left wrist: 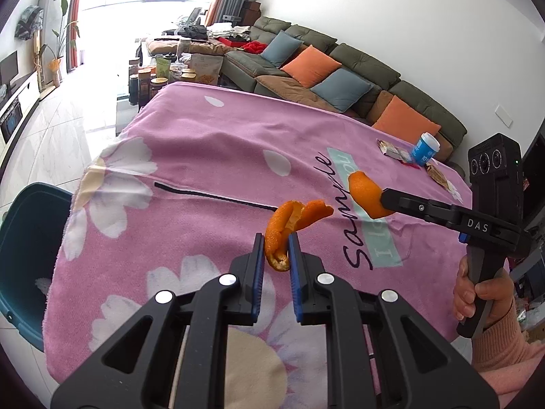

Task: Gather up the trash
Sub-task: 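Lift both orange peels and carry them over the teal wastebasket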

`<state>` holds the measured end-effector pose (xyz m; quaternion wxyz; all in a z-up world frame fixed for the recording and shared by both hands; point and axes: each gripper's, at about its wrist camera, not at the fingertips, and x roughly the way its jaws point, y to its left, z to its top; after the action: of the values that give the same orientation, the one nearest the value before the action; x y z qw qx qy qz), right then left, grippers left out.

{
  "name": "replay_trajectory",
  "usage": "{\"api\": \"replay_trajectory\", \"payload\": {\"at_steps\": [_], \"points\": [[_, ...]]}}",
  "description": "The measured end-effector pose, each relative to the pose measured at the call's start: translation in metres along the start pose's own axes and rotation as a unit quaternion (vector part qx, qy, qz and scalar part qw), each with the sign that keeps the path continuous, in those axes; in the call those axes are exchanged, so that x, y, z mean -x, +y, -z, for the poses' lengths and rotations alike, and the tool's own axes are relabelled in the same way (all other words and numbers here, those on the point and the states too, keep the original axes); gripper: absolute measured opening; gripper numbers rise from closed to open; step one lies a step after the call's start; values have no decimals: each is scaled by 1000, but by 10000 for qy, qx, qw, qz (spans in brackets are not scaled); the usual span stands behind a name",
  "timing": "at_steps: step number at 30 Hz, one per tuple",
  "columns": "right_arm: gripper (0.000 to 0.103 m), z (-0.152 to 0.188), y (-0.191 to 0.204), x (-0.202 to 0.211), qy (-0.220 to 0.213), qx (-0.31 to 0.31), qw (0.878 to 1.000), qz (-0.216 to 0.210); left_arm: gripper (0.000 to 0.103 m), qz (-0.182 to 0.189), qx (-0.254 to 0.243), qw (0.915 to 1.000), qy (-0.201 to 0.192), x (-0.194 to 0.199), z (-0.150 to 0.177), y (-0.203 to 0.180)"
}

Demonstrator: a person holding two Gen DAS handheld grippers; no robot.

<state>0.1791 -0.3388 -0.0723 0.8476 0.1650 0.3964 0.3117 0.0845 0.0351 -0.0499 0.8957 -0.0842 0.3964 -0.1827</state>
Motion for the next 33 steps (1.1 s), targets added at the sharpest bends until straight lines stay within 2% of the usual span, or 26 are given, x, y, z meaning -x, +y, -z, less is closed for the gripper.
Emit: {"api": "replay_trajectory", "payload": {"at_steps": [30,33], "points": [[18,13,65,-43,452,445,9963,-588,14,-595,553,9959,-388,55,19,50],[13,12,71,-48,500,452,9955,-660,14,-654,610,9950,-441,61,20,56]]}}
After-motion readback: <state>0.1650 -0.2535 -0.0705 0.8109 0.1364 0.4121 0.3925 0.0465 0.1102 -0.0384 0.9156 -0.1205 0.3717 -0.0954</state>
